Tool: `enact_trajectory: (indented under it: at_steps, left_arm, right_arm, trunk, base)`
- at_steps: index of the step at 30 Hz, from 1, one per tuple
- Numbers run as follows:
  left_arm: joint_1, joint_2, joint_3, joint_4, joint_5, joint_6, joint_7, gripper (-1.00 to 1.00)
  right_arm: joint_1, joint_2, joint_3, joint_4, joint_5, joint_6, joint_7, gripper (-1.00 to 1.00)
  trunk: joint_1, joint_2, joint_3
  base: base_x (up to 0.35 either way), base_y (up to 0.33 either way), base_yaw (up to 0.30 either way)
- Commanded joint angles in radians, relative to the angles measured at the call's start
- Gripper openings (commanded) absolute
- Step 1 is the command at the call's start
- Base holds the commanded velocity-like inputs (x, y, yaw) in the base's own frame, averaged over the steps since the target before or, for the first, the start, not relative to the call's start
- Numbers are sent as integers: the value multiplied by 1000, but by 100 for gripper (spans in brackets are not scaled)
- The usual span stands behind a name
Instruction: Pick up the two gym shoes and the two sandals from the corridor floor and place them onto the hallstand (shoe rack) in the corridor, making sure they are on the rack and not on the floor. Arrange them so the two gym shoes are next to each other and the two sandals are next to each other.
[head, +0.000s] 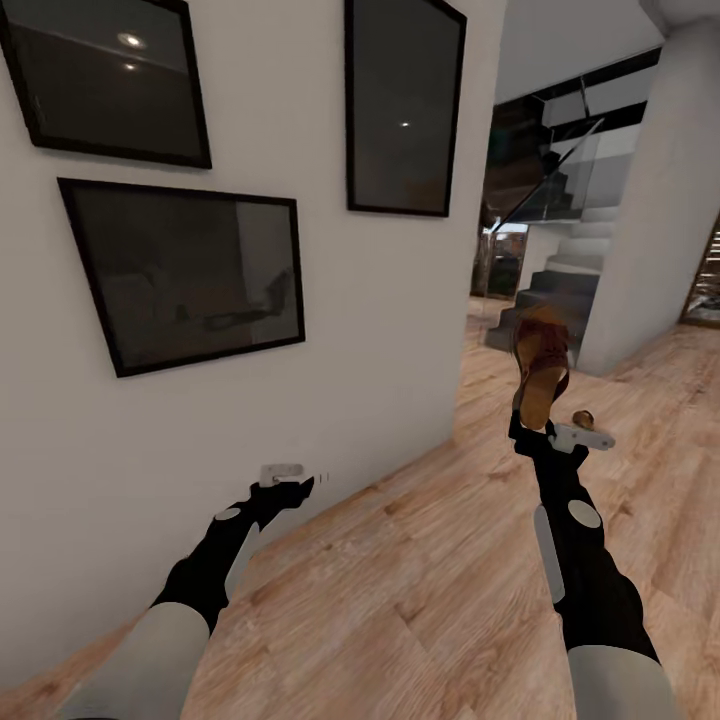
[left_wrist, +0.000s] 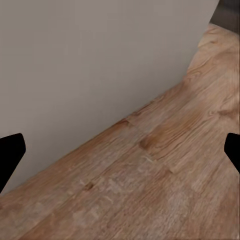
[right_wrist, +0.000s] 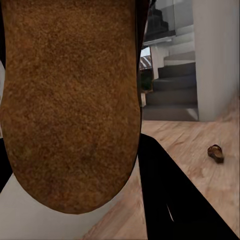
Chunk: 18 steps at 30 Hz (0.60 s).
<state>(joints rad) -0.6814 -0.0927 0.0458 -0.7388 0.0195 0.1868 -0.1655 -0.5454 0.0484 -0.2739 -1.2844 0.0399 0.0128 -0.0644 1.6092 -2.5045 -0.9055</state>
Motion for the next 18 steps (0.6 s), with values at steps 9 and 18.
enact_trajectory:
  at_steps: [9, 18]
  left_arm:
    - [0, -1, 5, -2, 2, 8, -6, 100]
    - [0, -1, 5, -2, 2, 8, -6, 100]
  right_arm:
    - [-1, 1, -1, -1, 3, 1, -2, -100]
    - [-1, 1, -1, -1, 3, 1, -2, -100]
  trunk:
    - [0, 0, -1]
    - [0, 0, -1]
  base:
    - [303, -165, -299]
    - [335, -66, -300]
